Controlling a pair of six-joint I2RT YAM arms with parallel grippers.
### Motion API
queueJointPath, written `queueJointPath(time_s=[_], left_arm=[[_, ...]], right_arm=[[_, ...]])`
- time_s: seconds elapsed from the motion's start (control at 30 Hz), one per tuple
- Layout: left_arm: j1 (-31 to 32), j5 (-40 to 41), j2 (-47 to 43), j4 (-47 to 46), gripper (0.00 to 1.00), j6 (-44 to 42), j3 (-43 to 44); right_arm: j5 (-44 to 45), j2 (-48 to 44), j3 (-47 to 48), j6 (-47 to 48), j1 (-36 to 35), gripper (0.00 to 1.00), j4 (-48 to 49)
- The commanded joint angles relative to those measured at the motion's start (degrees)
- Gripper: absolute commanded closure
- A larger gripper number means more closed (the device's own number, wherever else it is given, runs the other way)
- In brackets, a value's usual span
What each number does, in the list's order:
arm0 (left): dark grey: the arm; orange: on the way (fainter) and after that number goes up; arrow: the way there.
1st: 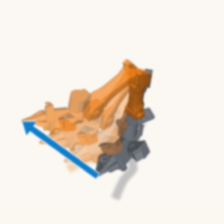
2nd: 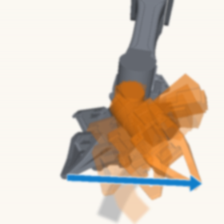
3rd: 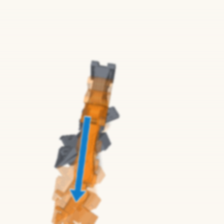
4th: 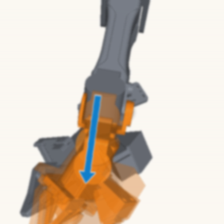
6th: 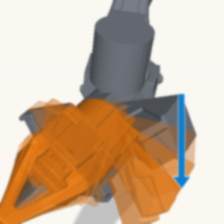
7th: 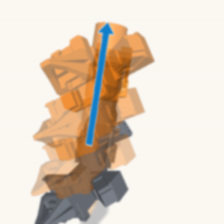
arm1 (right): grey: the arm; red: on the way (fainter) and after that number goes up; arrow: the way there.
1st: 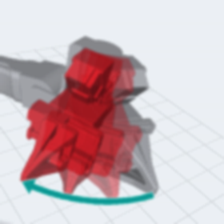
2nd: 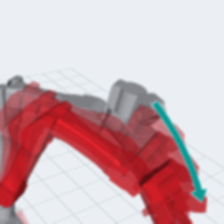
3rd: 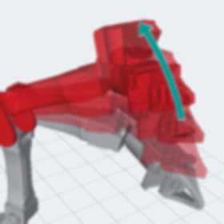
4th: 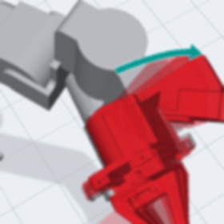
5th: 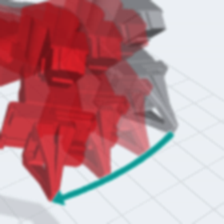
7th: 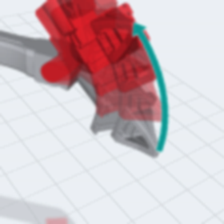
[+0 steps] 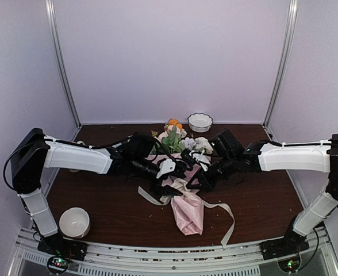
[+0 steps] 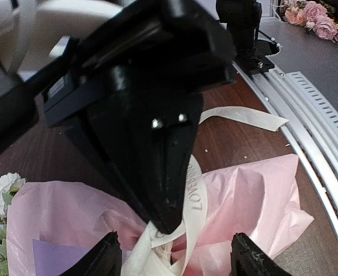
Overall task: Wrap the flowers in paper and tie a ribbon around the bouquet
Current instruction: Cross the half-tied ribbon over the folded bouquet.
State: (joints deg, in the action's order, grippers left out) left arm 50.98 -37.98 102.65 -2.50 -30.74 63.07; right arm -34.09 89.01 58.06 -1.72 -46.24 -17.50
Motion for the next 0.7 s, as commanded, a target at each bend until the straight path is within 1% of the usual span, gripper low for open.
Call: queueJointPath(time_s=[0.0,0.07,0.13,0.2,0.23,0.37,0.43,0.5,0.57,0.67], left_arm=[[-0.19,-7.89,-1.03,6.41,0.32,-2.99,3.33],[-0.18,-5.87,-0.28,5.70,0.32,-1.83,3.57],[-0.14,-1.19,1.68,4.75,0.36,0.45,4.57],[0.35,1.92,3.87,7.99,0.38,-0.21,6.55],[0.68,2.88,4.17,8.11,0.39,-0.43,6.47],[1.71,7.33,4.45,6.81,0.39,-1.72,5.05],[1.88,10.25,4.73,5.59,0.42,-1.26,4.92],[2.01,12.21,4.75,4.04,0.47,-0.81,4.59],[1.97,13.31,4.79,2.96,0.55,-0.16,4.53],[2.07,13.46,4.80,1.81,0.70,0.67,4.31]], right_arm=[[-0.37,-1.63,-0.67,-0.66,0.59,1.00,1.76],[-0.36,-1.71,-0.80,-0.86,0.77,1.00,2.25],[-0.28,-1.81,-0.85,-1.09,0.98,1.00,2.54],[-0.20,-1.88,-0.93,-1.22,1.25,1.00,2.74],[-0.15,-1.99,-1.12,-1.35,1.36,1.00,2.95],[-0.54,-2.08,-1.20,-1.71,1.68,1.00,3.38],[-1.03,-2.00,-1.16,-1.79,1.61,1.00,3.50],[-1.39,-2.07,-1.33,-2.03,1.68,1.00,3.77],[-1.66,-2.04,-1.38,-1.99,1.66,1.00,3.67],[-1.69,-2.00,-1.53,-1.74,1.63,1.00,2.95]])
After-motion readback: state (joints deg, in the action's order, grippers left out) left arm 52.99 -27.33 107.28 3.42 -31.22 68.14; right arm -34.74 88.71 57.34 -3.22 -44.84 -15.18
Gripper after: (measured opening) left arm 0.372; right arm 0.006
